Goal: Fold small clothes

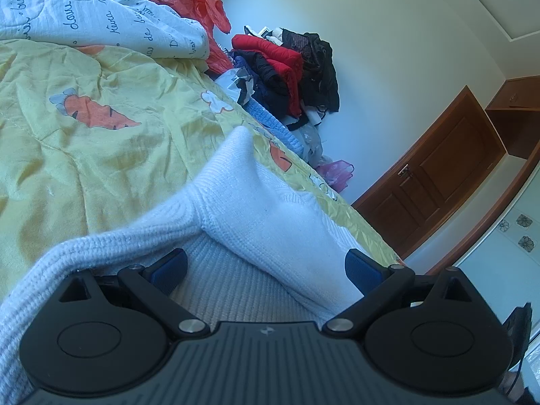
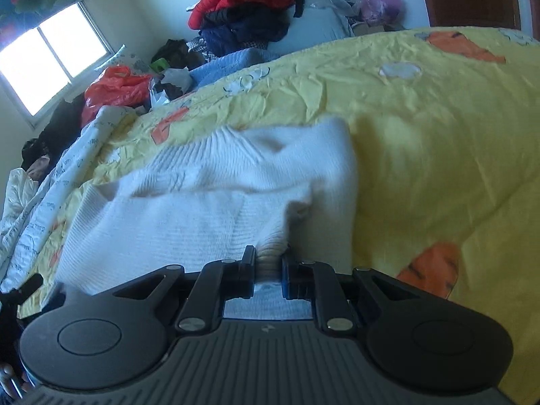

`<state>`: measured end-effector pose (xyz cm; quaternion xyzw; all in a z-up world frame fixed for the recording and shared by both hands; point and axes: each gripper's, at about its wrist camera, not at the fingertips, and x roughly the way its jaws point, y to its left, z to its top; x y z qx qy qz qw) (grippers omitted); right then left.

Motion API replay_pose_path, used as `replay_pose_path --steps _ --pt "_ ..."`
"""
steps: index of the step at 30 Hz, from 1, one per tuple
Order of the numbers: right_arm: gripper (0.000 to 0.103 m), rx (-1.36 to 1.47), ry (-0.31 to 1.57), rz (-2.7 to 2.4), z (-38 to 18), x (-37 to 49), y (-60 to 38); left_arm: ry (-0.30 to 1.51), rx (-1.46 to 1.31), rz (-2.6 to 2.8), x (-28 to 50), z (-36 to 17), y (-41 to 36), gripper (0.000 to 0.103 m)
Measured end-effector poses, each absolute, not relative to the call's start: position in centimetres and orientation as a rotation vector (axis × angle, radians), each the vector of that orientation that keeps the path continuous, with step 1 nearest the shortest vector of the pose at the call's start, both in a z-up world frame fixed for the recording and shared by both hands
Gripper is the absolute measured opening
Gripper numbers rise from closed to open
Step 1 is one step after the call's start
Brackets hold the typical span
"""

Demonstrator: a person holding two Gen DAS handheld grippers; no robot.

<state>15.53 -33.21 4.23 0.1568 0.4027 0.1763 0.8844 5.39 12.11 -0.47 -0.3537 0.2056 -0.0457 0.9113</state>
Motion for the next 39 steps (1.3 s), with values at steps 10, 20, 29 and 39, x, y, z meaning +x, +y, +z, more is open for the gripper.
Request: replay_pose_path --steps 10,20,29,39 --pt "0.043 0.535 0.787 0.349 4.3 16.2 -35.0 0.424 -0.728 -0.094 5.4 -0.5 12.1 0.101" --pt "0.012 0.146 0.715 0.233 4.0 15.3 -30.8 0.436 -0.701 -0.083 5.5 -0.2 12.0 0.101" --pt "0.059 -0.012 0.436 0.175 8.4 11.3 -26.8 0.390 -0.395 -0.116 4.4 7.2 8.3 0.101" --pt "0.055 -0.046 0.592 0.274 2.3 16.3 -25.9 0.708 0.049 0.045 19.3 2.7 6.2 0.102"
